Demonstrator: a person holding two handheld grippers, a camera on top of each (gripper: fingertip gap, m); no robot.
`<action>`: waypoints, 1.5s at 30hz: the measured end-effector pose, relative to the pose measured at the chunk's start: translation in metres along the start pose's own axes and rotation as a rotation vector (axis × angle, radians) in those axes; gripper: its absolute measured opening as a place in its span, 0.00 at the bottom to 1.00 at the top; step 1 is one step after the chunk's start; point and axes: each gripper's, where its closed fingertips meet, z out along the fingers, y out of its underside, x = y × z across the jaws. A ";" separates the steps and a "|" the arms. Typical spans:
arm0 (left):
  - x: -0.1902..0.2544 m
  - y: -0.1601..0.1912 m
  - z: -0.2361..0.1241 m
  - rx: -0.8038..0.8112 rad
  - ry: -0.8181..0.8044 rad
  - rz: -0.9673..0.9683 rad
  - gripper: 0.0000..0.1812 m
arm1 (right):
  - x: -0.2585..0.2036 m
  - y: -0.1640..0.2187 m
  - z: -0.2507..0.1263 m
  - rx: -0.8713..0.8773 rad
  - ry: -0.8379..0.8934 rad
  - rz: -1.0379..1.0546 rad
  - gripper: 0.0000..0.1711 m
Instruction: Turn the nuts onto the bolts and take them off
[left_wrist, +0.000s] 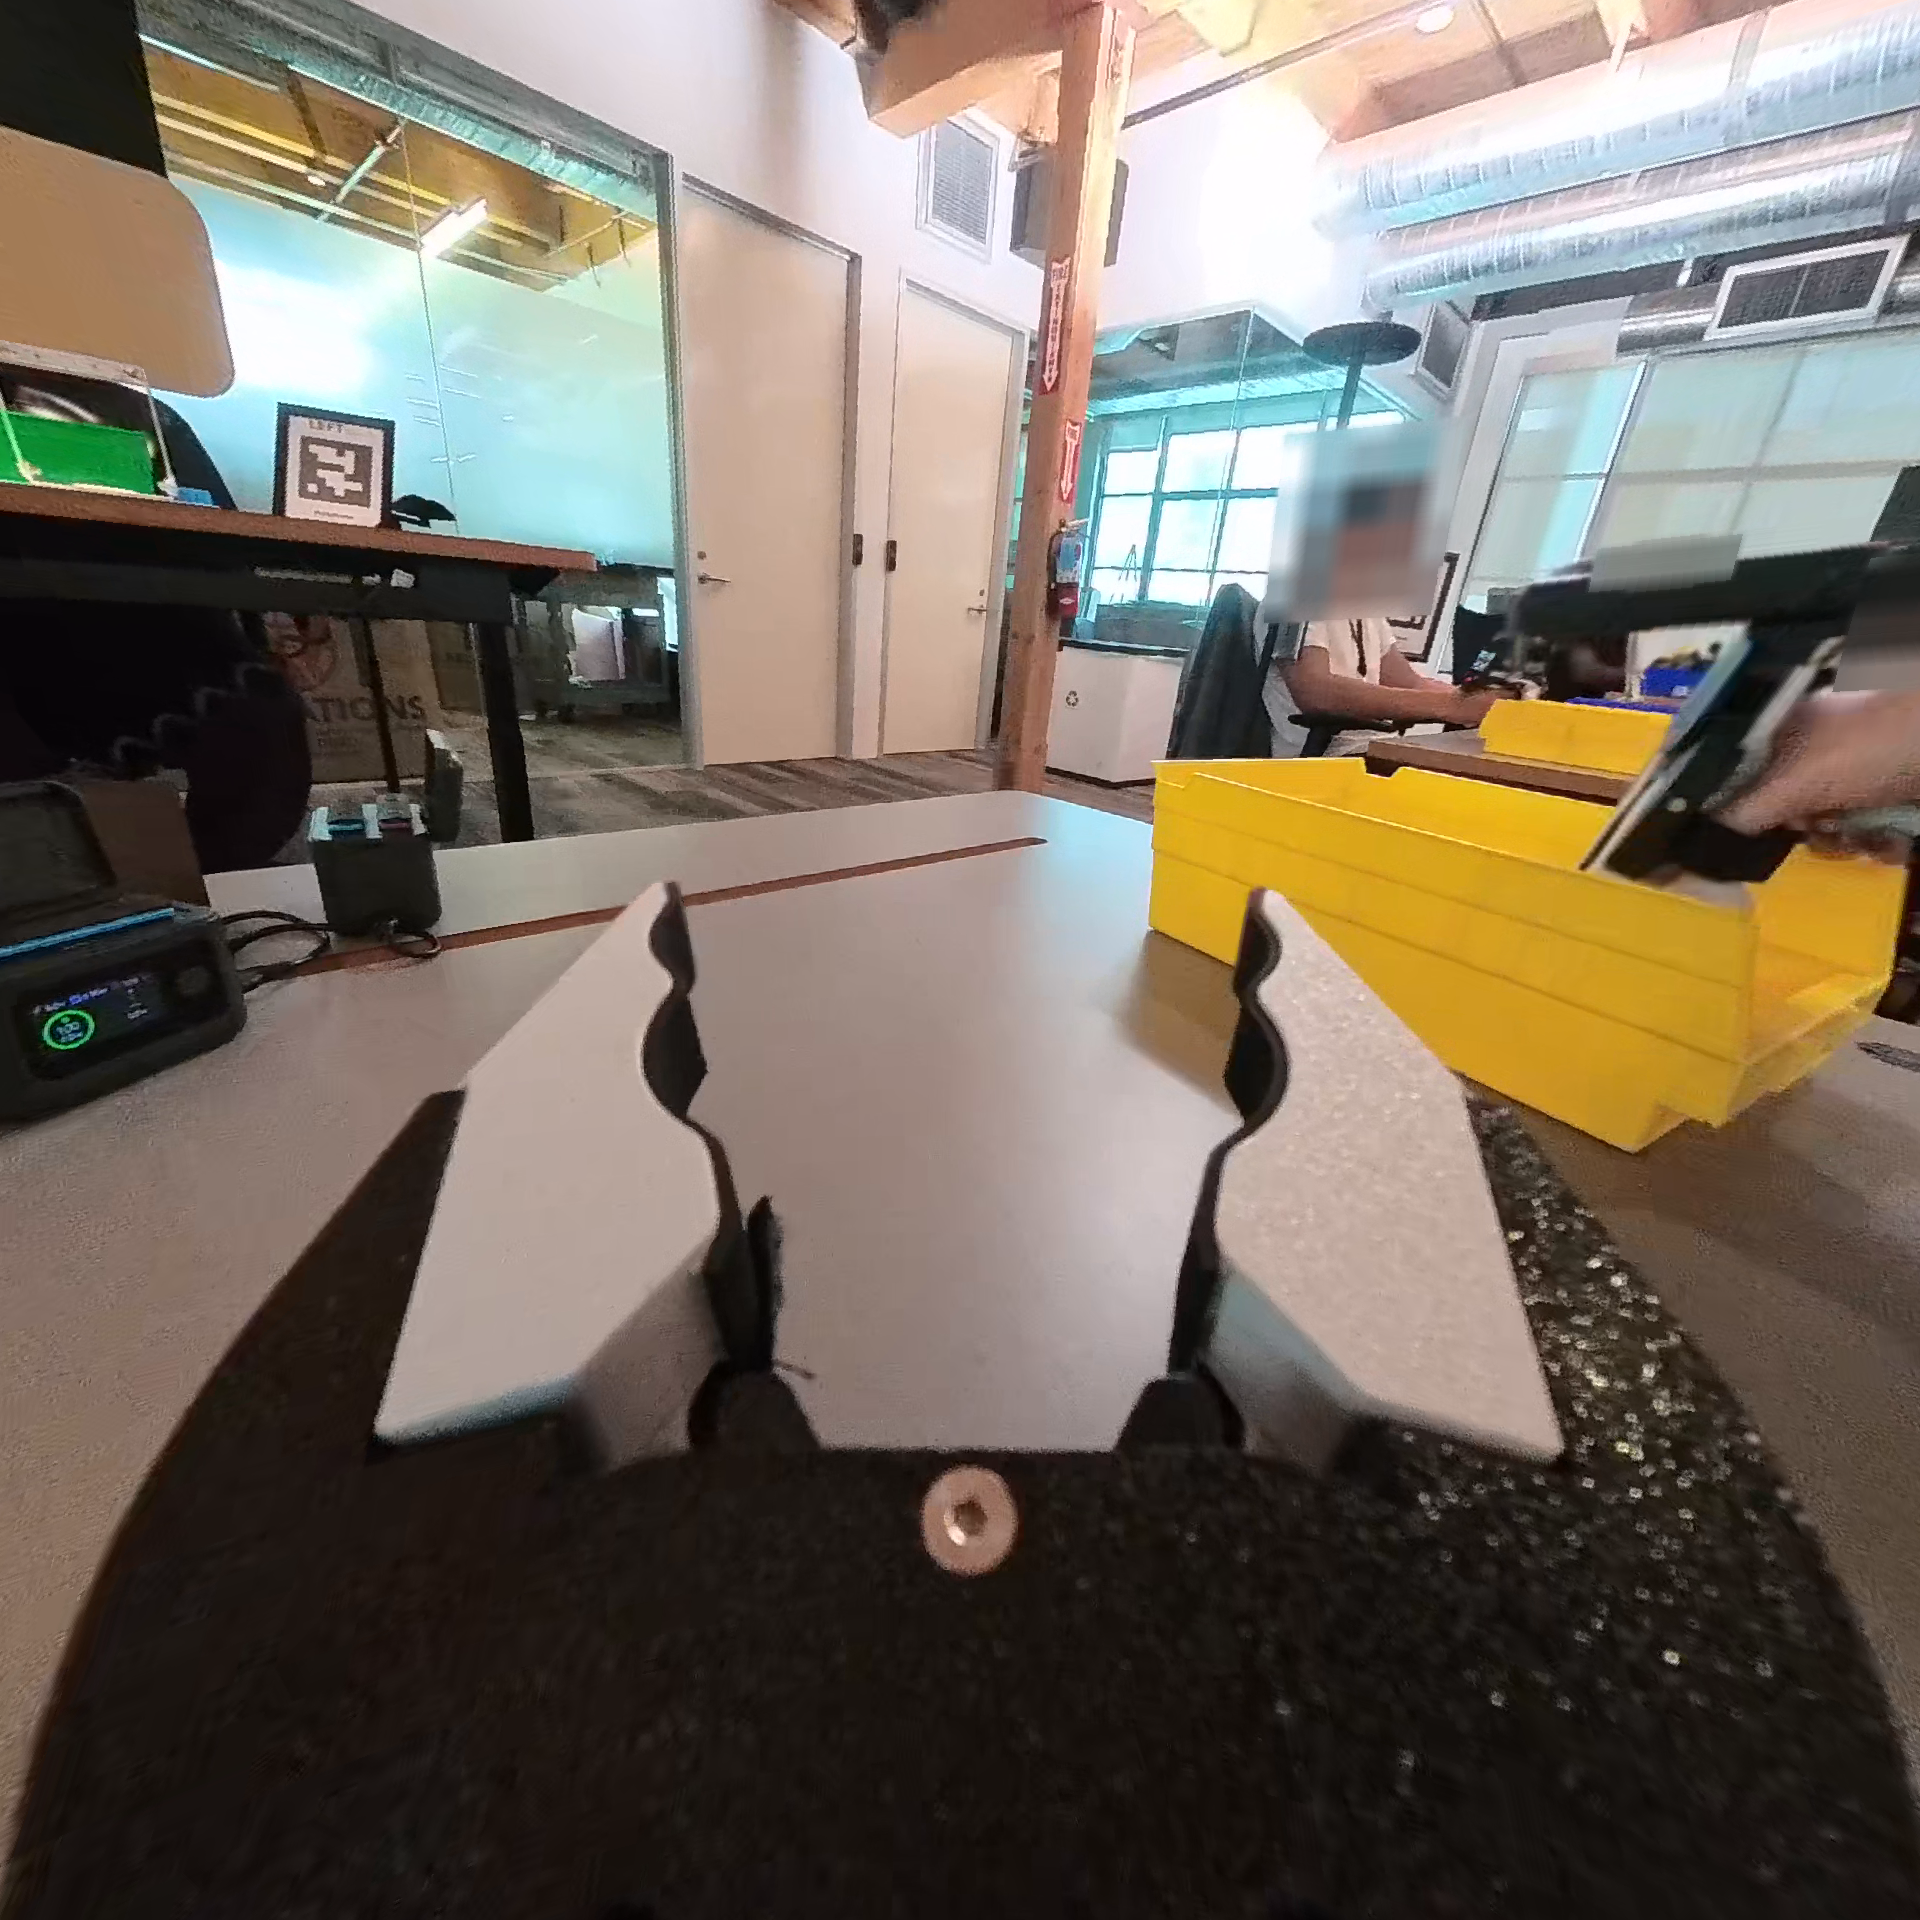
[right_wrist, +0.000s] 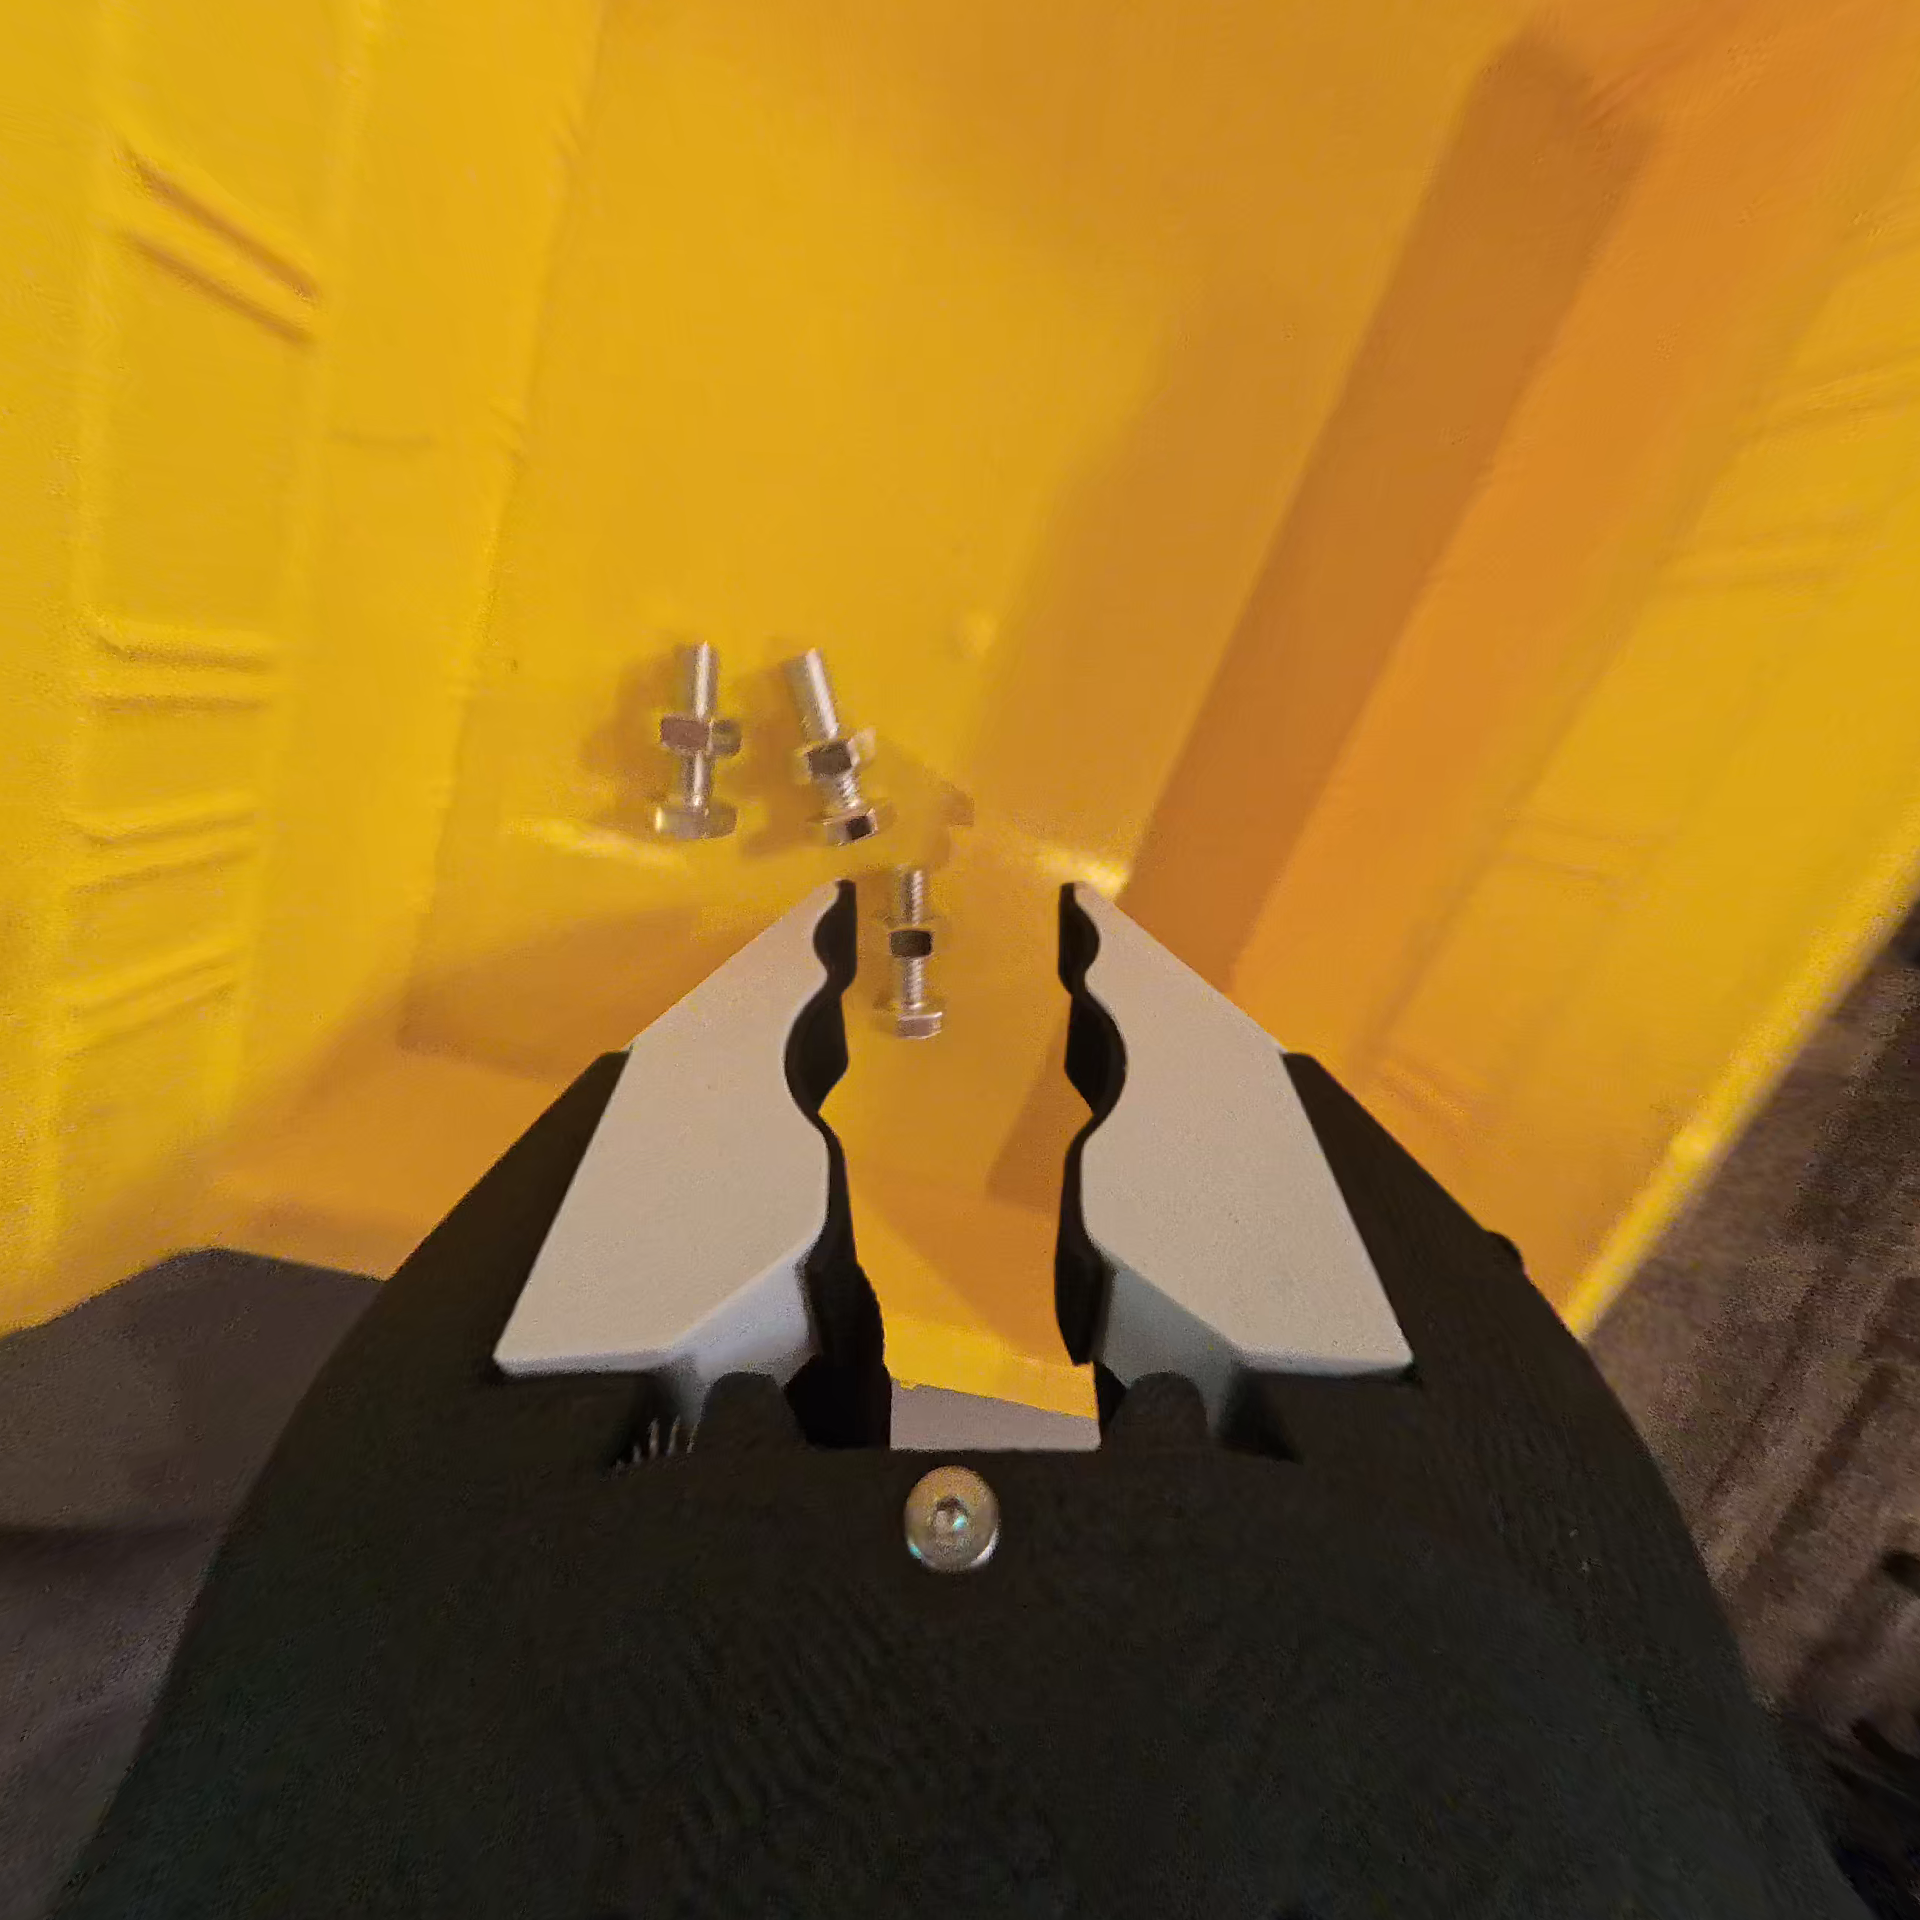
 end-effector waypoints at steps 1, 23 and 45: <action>-0.002 -0.001 0.000 0.006 -0.011 0.006 0.57 | 0.005 -0.010 -0.011 0.081 0.053 0.013 0.24; -0.036 -0.023 -0.015 0.127 -0.258 0.073 0.74 | -0.211 -0.143 -0.126 1.166 -0.101 -0.376 0.35; -0.092 0.001 0.143 0.050 -0.337 0.094 0.42 | -0.170 -0.236 -0.007 0.513 -0.086 -0.273 0.16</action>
